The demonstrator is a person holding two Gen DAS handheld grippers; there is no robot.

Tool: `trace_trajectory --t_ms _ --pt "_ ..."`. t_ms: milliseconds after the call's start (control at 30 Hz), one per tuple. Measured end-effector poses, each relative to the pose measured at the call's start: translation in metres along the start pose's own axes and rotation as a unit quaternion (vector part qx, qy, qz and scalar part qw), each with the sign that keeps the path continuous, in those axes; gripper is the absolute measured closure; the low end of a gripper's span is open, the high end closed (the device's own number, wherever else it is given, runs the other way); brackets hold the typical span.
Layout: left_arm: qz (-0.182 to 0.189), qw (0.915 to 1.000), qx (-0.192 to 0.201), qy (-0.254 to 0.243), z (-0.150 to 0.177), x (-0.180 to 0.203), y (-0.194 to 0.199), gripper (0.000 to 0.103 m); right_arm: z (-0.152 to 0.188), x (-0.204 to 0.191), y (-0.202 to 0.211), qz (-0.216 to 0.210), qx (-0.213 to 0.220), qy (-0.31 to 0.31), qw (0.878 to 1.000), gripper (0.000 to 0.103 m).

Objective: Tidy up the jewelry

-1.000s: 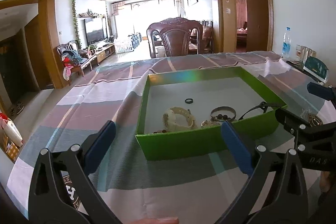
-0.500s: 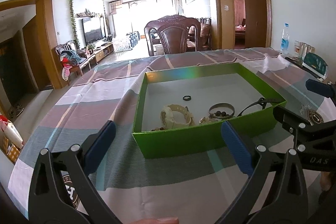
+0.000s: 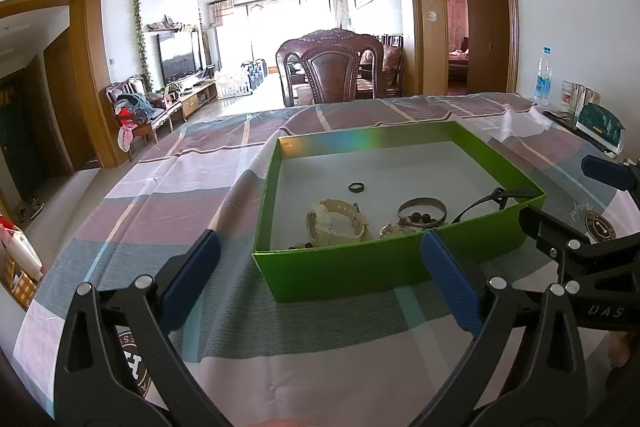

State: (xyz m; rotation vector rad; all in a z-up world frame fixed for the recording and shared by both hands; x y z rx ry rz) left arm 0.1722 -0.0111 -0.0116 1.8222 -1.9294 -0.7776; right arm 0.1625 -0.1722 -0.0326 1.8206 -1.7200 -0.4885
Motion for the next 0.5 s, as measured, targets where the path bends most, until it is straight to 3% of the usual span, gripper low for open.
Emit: trace_trajectory --t_ms 500 --pt "0.0 1.0 -0.004 -0.003 -0.0001 0.0025 -0.0013 0.004 -0.0002 0.0003 0.0001 0.0 0.0 -0.001 1.0 0.003"
Point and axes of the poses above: each gripper's, at about its wrist camera, not at the fingertips, and y roughly against the way its jaws point, x to its right, z to its underside, the point moved 7 cm from there along -y, roughly the way its jaws point, and after that the axes turned 10 degrees about -x, right-handed, at the moved point
